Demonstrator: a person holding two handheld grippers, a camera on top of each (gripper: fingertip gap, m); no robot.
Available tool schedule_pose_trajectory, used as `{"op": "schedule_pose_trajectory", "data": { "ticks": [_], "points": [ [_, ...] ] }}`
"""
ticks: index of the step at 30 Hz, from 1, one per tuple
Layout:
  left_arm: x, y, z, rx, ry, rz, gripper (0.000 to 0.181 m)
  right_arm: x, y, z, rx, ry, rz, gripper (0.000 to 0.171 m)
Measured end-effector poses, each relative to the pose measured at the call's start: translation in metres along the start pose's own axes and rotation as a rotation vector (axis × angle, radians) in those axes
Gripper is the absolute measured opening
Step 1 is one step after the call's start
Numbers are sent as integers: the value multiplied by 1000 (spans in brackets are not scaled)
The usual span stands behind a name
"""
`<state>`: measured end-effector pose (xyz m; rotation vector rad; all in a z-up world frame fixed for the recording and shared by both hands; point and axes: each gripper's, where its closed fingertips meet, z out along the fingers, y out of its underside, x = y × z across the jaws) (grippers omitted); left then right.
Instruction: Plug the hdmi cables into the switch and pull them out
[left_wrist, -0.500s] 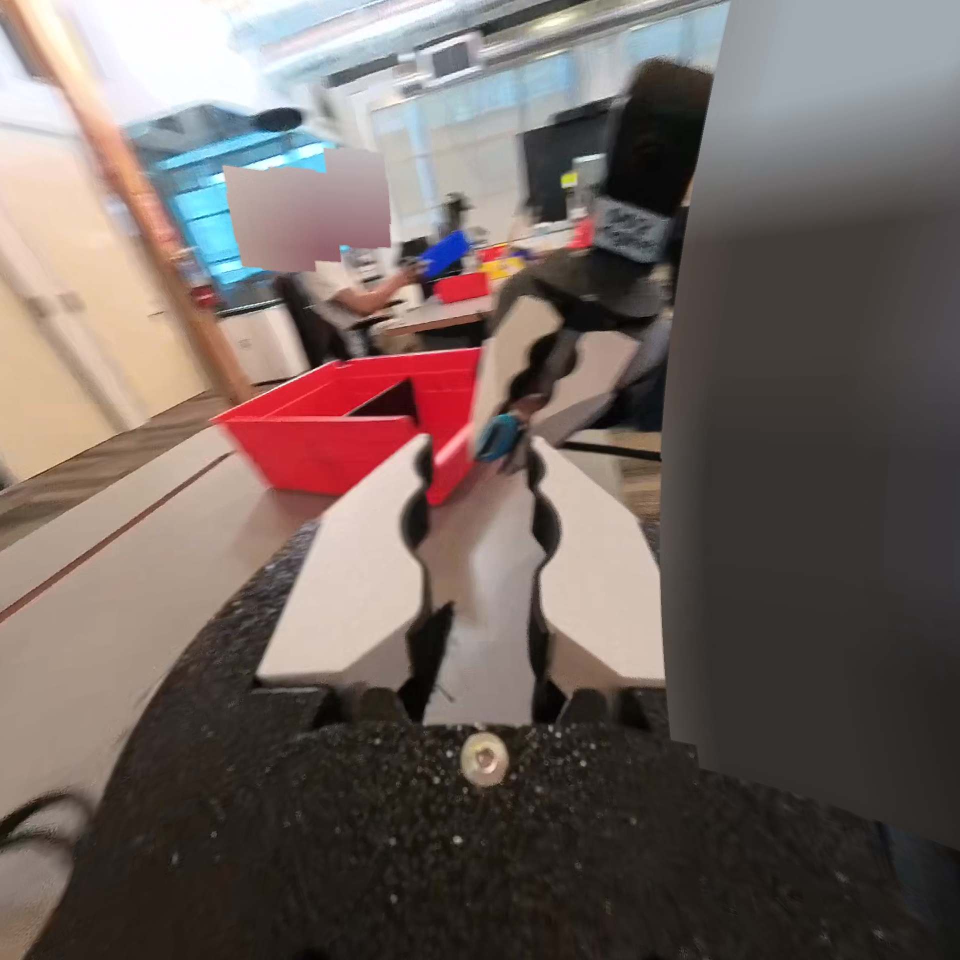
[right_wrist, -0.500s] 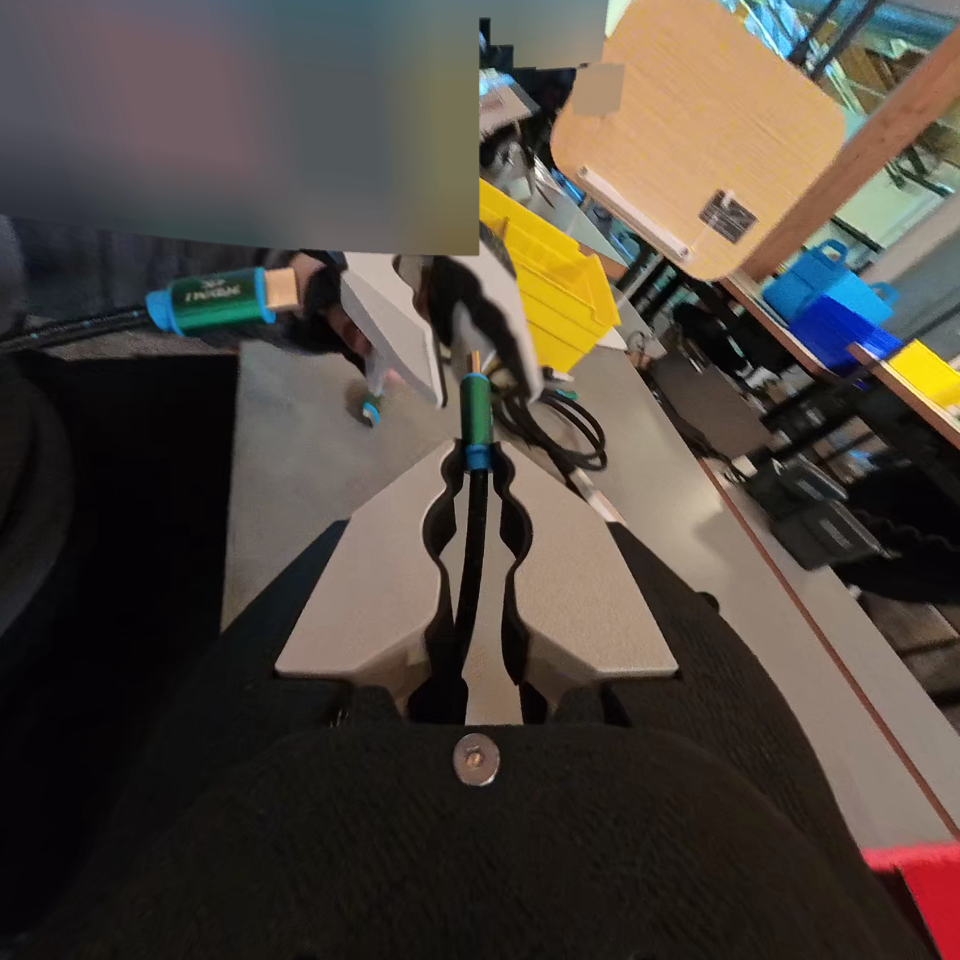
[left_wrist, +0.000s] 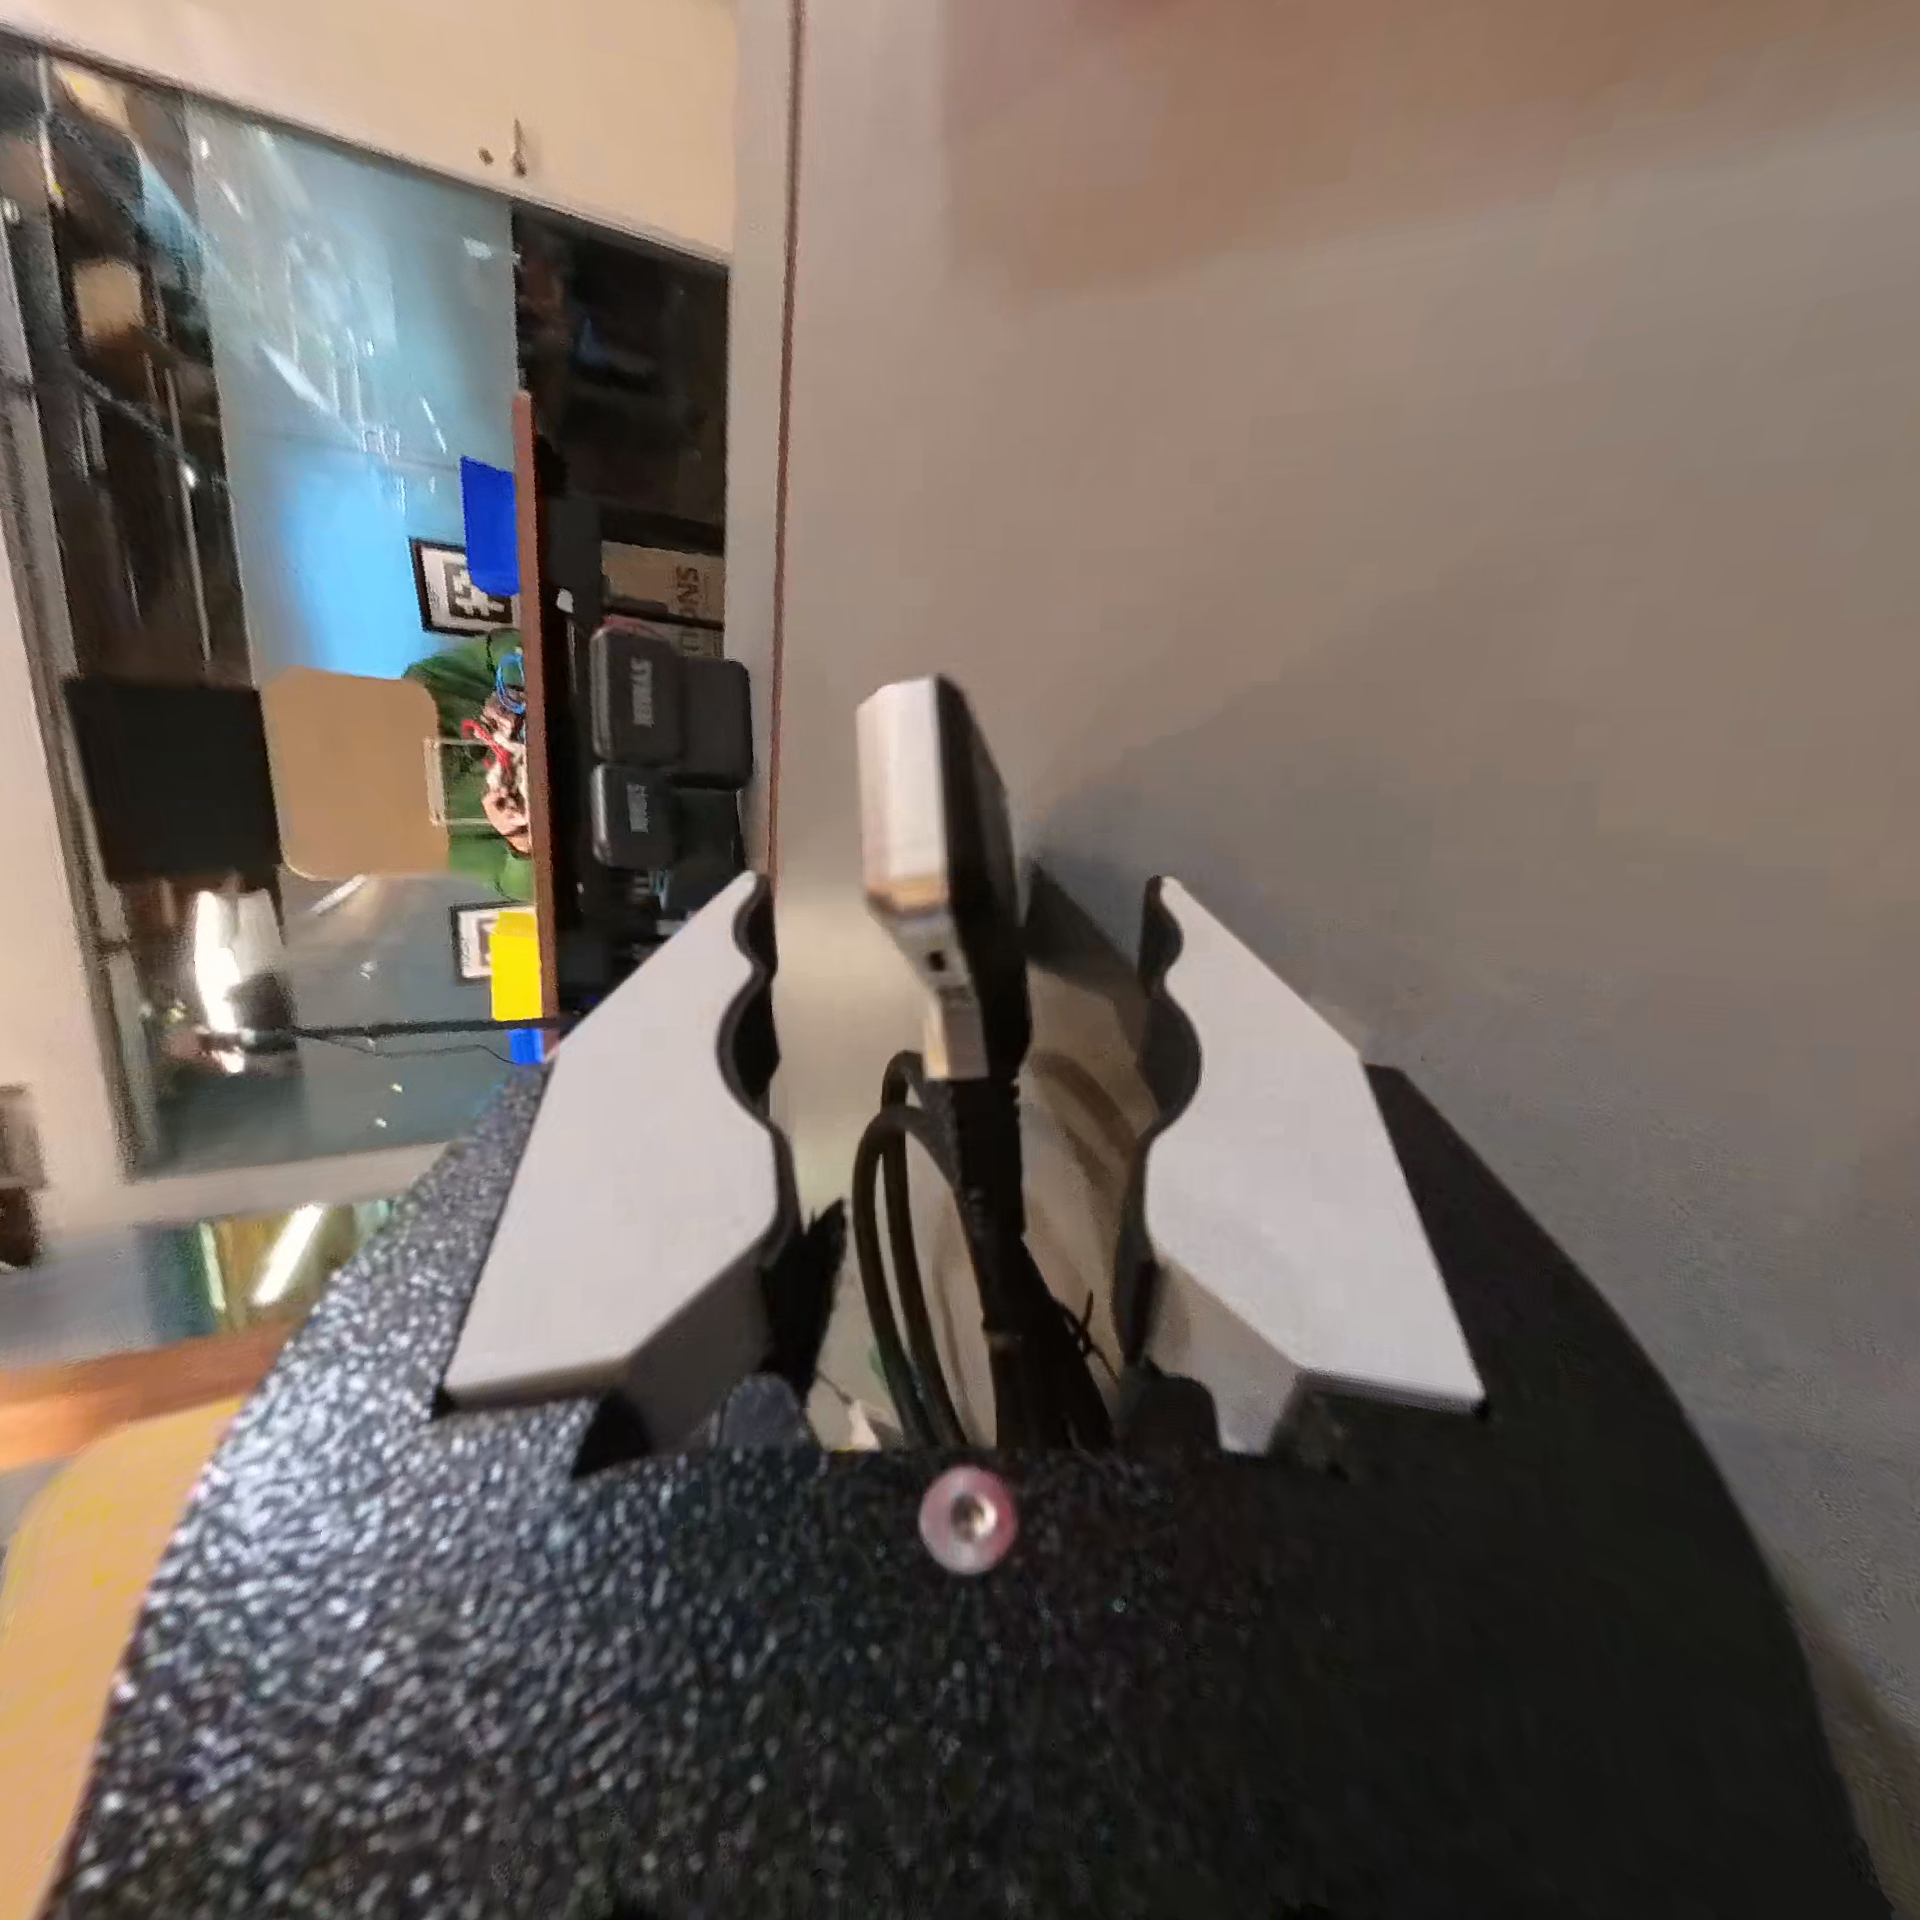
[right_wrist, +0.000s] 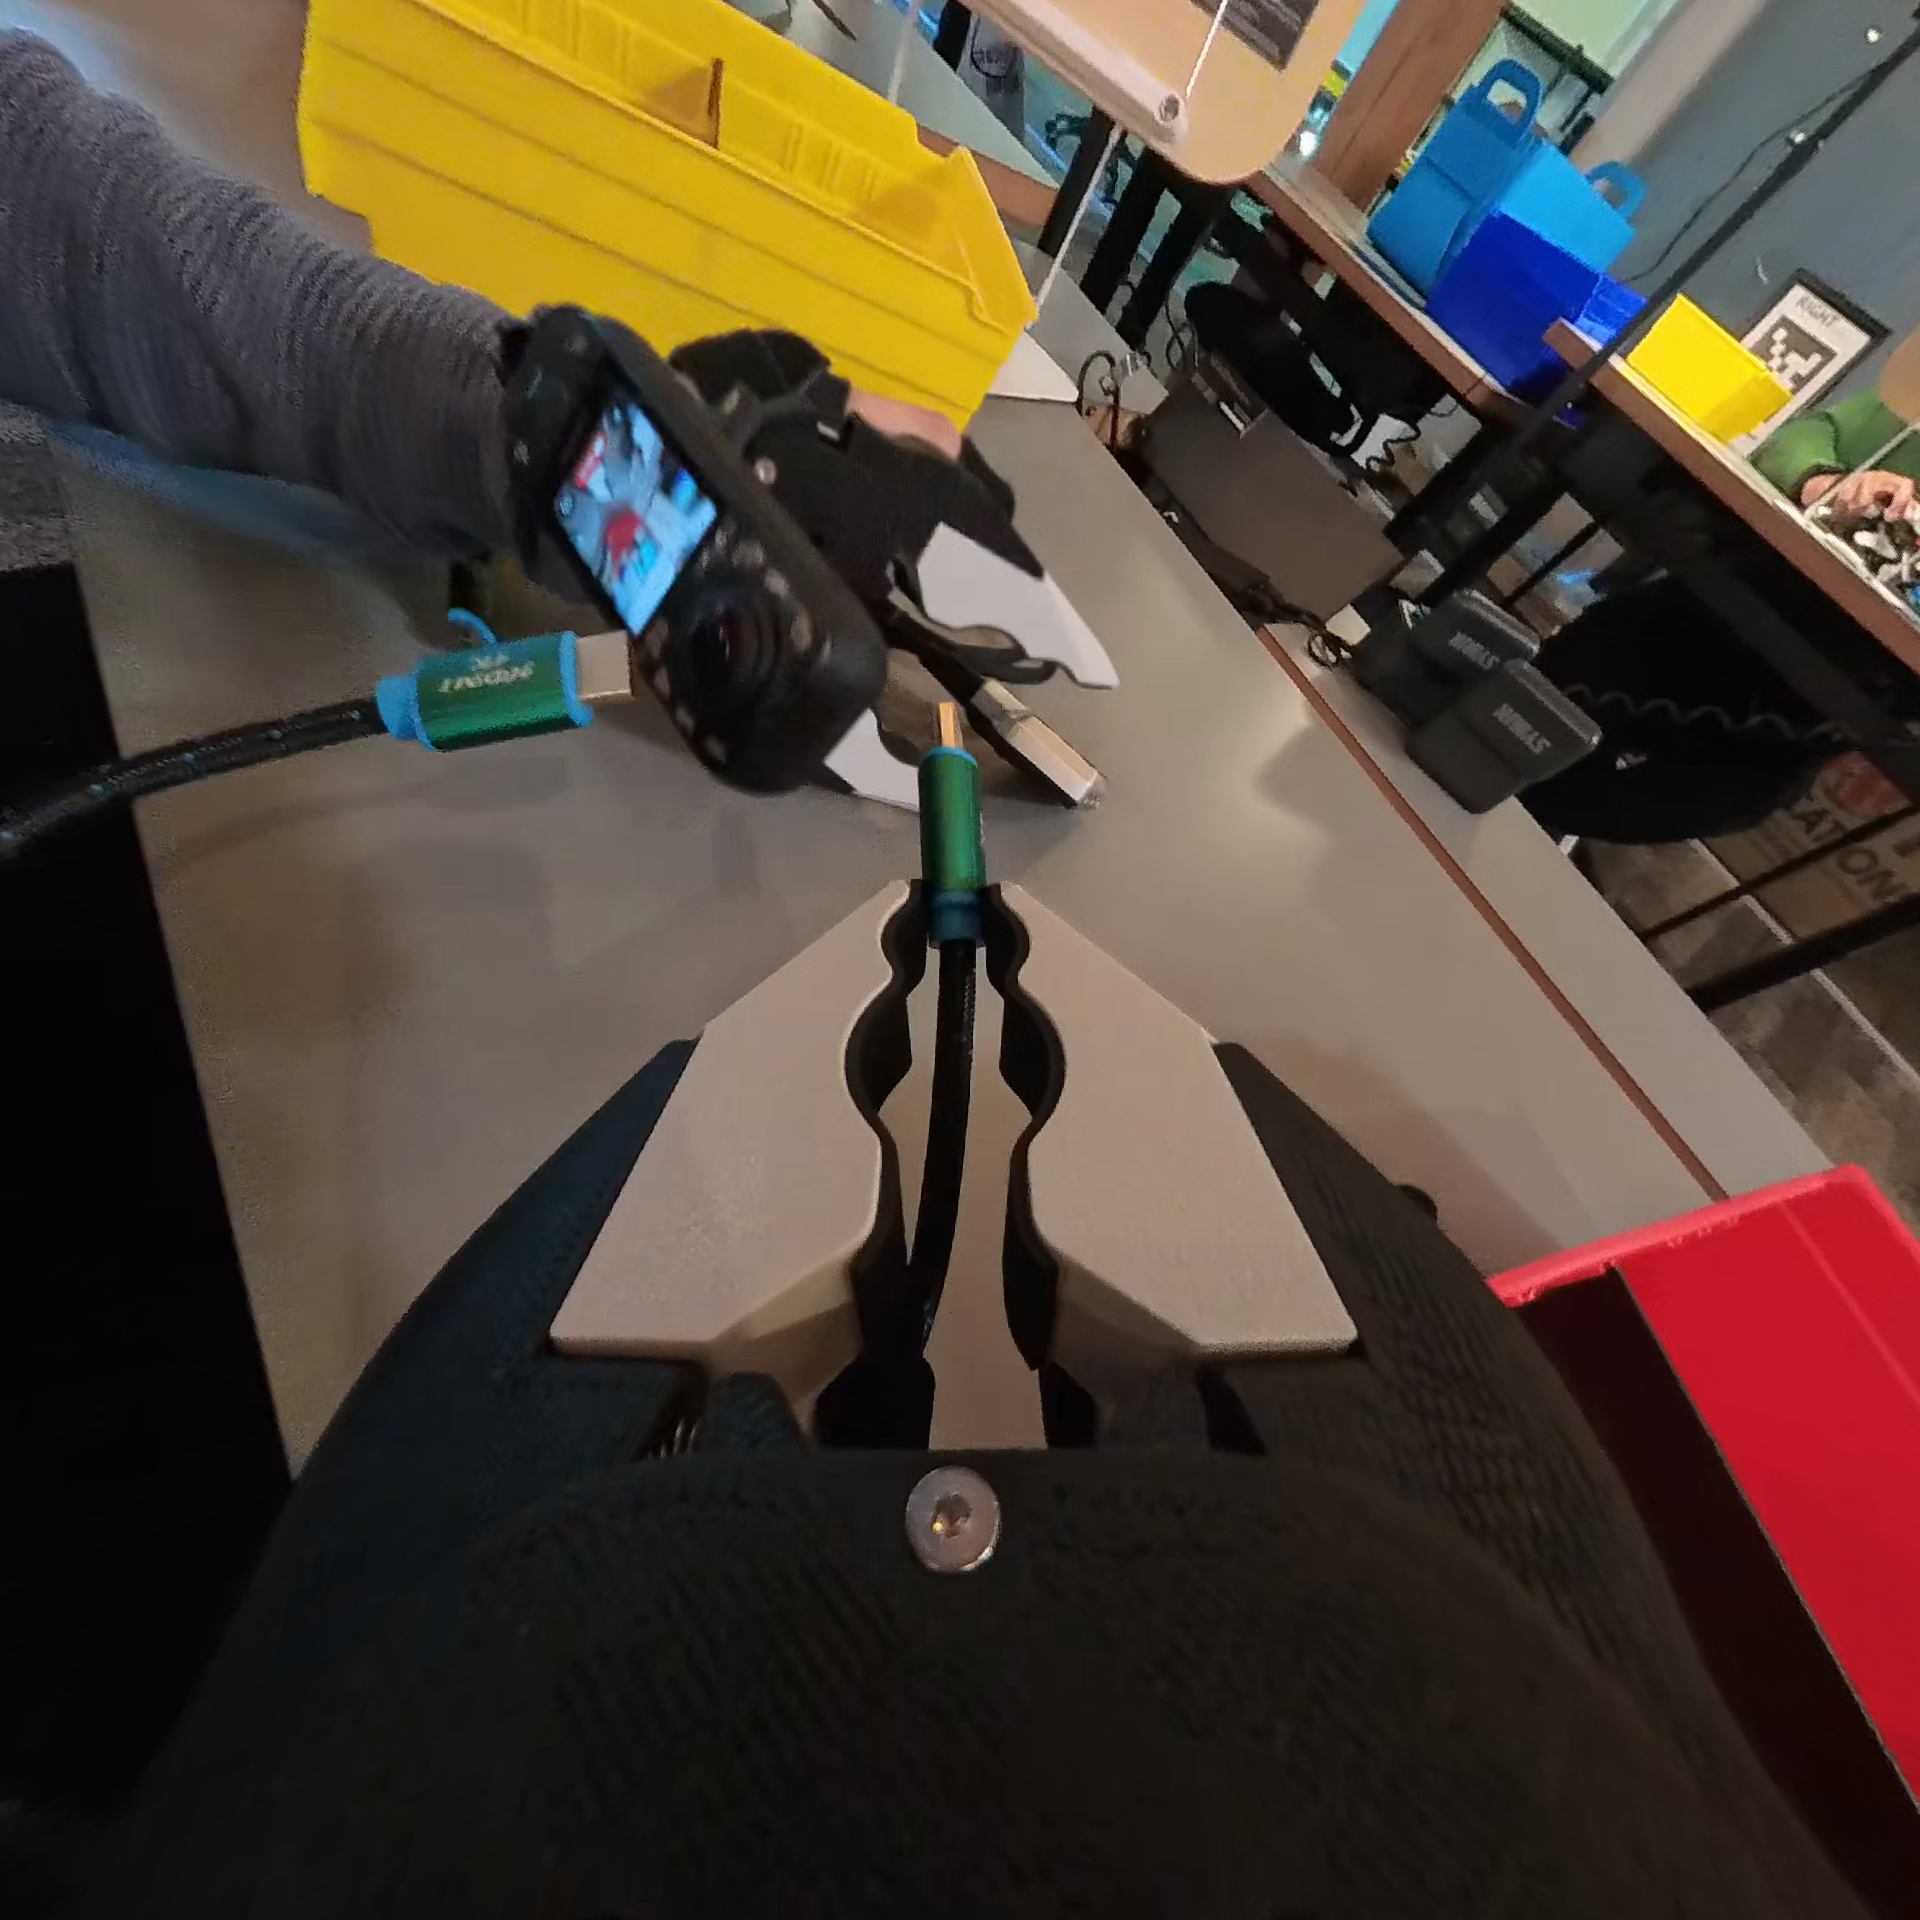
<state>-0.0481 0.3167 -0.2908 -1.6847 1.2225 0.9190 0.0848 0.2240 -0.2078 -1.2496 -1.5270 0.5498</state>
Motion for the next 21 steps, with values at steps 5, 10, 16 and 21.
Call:
{"op": "schedule_pose_trajectory", "data": {
  "ticks": [5, 10, 16, 21],
  "points": [
    [4, 3, 15, -24, -39, 139, 46, 5, 12, 8, -57, 42, -6, 9],
    [4, 5, 13, 69, -61, 108, 22, 17, 15, 23, -115, 153, -75, 9],
    [-26, -5, -48, 438, -228, -62, 19, 23, 5, 49, -201, 299, -373, 9],
    [-43, 1, -71, 565, -264, -158, 19, 19, -5, 60, -257, 377, -552, 9]
  ]
}}
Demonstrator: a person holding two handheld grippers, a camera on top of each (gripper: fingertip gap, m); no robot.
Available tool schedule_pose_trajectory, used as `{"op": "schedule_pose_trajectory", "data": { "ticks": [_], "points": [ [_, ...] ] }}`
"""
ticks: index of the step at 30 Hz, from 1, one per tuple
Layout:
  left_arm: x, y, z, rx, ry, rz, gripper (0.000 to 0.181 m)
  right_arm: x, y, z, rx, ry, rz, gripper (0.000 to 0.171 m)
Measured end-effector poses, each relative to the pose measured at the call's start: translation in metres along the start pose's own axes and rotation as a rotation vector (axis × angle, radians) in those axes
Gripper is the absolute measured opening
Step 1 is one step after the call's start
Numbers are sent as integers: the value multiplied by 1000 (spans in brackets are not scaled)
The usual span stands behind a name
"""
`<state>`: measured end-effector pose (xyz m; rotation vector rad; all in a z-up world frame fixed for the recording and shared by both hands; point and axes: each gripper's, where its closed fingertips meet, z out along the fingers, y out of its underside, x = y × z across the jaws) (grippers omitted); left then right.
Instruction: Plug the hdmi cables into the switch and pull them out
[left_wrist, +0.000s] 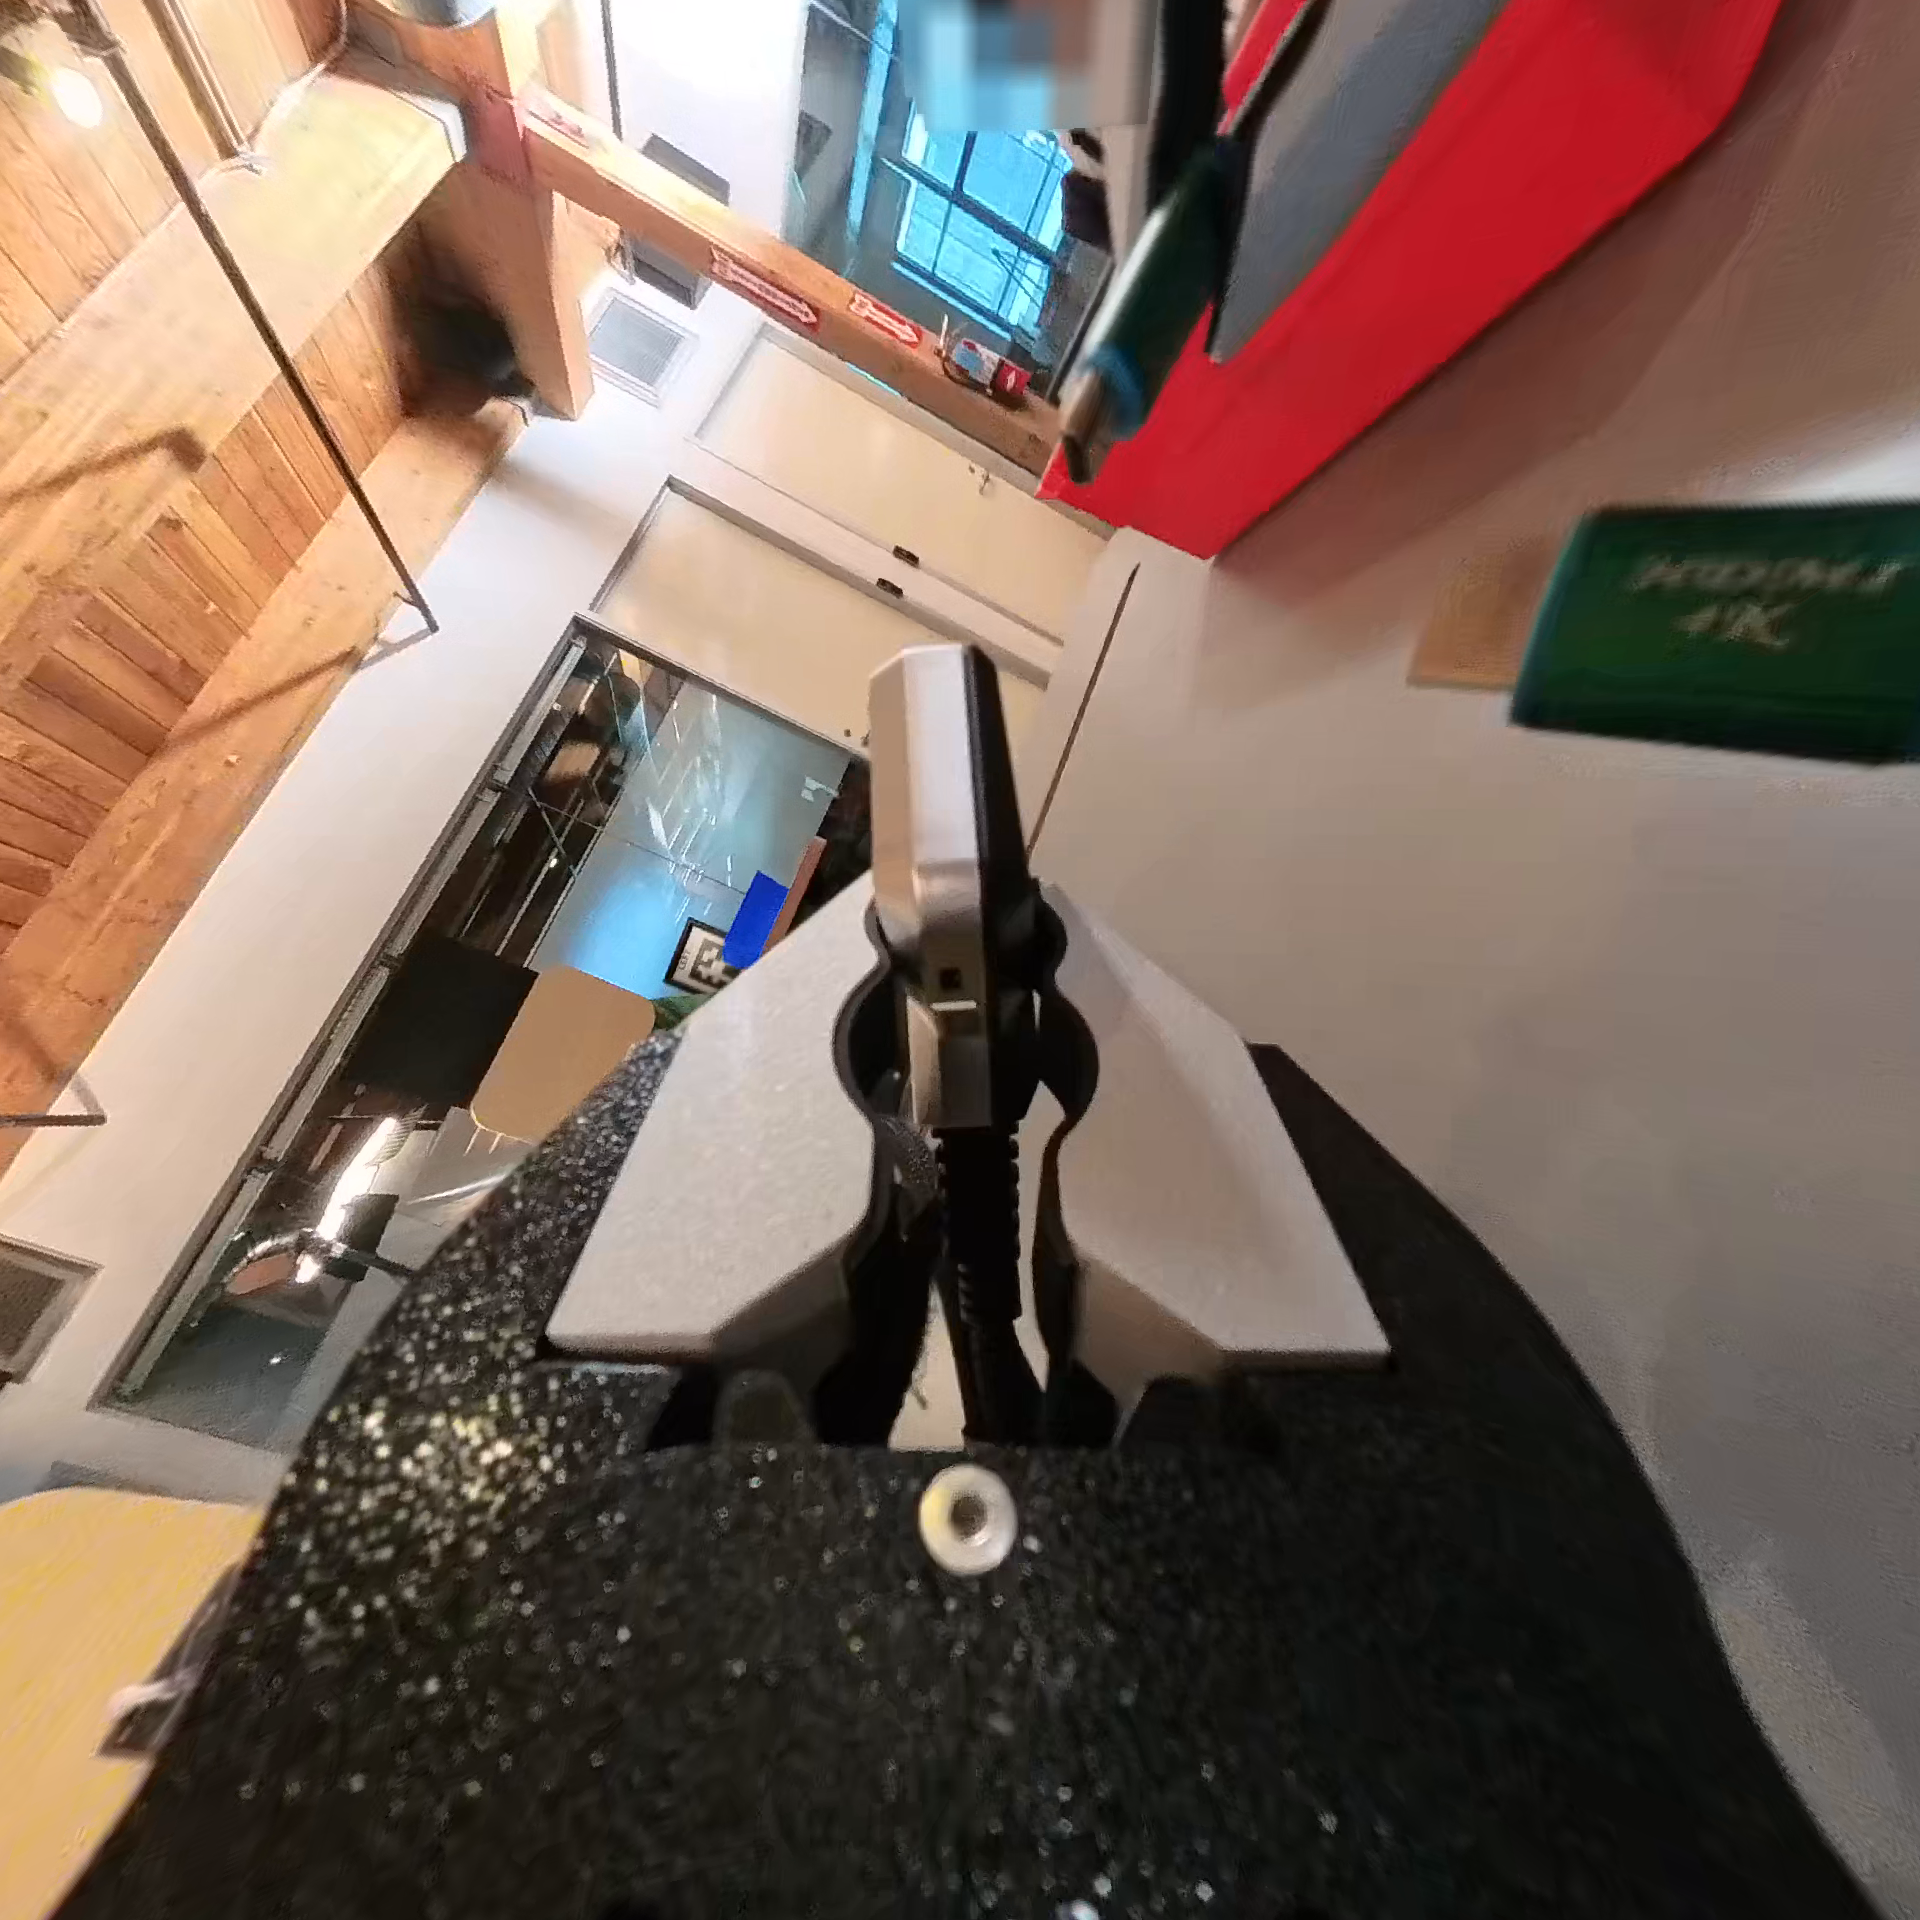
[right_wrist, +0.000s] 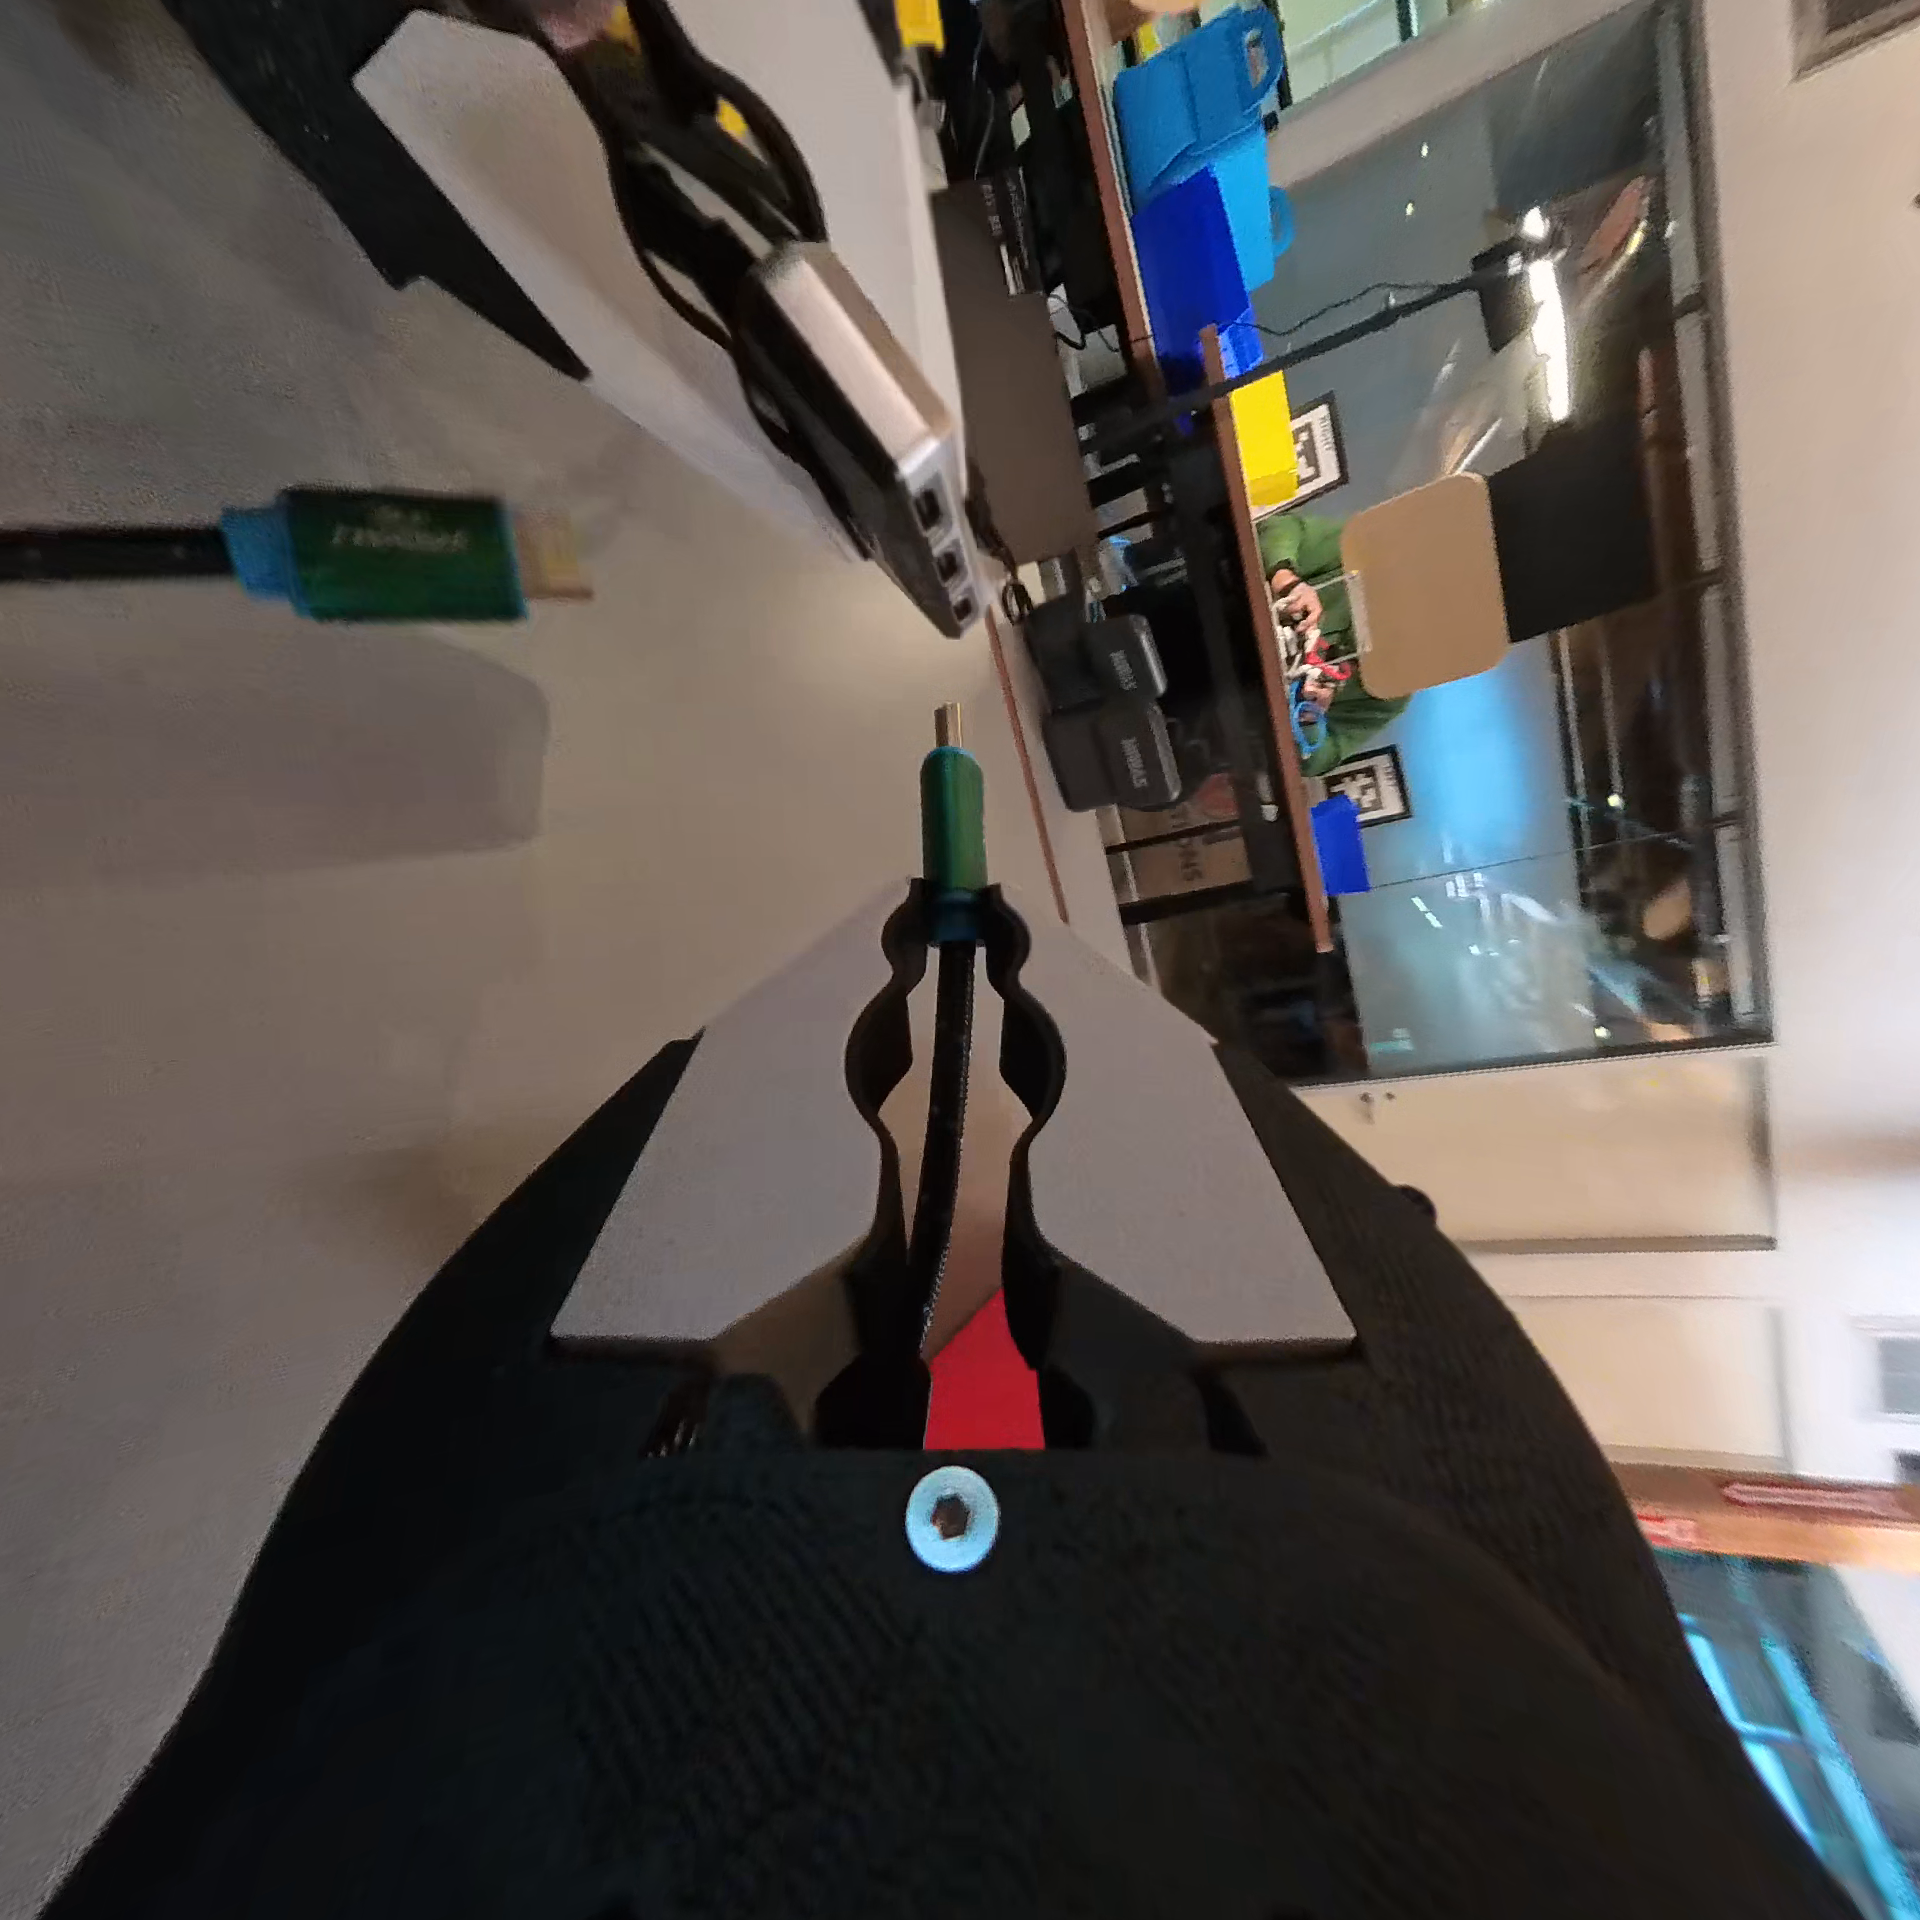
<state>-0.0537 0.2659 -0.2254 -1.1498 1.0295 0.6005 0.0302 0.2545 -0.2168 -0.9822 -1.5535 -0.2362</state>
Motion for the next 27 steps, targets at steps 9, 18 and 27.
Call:
{"op": "schedule_pose_trajectory", "data": {
  "ticks": [9, 18, 27],
  "points": [
    [-2, -9, -3, 49, 15, -72, 19, -6, -11, 0, 34, 6, -4, 9],
    [1, -16, -4, 68, 27, -75, 19, -11, -7, 3, 72, -43, 98, 9],
    [4, -18, -6, 68, 33, -25, 19, -16, -18, -5, 394, -336, 679, 9]
  ]
}}
